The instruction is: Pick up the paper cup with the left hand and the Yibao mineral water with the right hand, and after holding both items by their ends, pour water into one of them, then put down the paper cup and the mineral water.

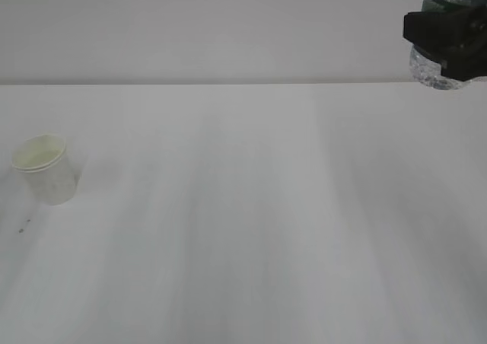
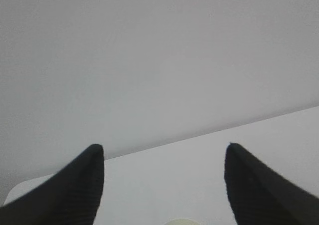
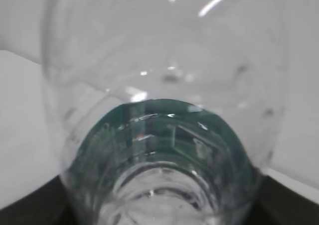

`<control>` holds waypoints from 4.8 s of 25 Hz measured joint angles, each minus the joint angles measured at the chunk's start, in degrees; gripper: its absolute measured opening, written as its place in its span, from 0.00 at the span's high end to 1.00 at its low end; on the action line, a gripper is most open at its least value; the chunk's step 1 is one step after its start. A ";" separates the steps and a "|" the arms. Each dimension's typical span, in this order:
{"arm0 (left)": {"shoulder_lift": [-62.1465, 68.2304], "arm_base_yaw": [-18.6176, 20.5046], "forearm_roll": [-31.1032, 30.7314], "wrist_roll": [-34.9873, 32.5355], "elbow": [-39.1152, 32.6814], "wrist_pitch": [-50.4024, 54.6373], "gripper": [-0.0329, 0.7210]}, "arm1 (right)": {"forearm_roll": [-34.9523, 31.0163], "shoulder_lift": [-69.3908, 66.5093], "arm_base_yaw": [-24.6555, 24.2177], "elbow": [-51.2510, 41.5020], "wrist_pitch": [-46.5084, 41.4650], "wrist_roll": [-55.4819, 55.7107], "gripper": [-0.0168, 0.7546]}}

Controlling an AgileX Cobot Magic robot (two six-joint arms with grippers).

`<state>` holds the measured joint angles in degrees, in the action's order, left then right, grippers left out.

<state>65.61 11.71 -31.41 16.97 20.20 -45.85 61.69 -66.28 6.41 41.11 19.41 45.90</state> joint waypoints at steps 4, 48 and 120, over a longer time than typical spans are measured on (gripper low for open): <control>0.00 0.00 0.00 0.02 0.00 0.02 0.25 | -4.57 0.00 -0.12 -2.74 0.49 -5.34 0.36; -0.12 0.00 -2.78 0.92 0.00 1.24 0.25 | -52.19 0.37 -0.12 -35.58 28.89 -42.14 0.37; -0.12 0.00 -3.59 1.90 0.00 3.02 0.26 | -63.31 -25.98 -0.12 -23.50 43.74 -53.84 0.36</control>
<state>65.49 11.71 -35.00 18.87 20.20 -42.83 -1.61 -92.27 6.30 17.62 63.15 -7.94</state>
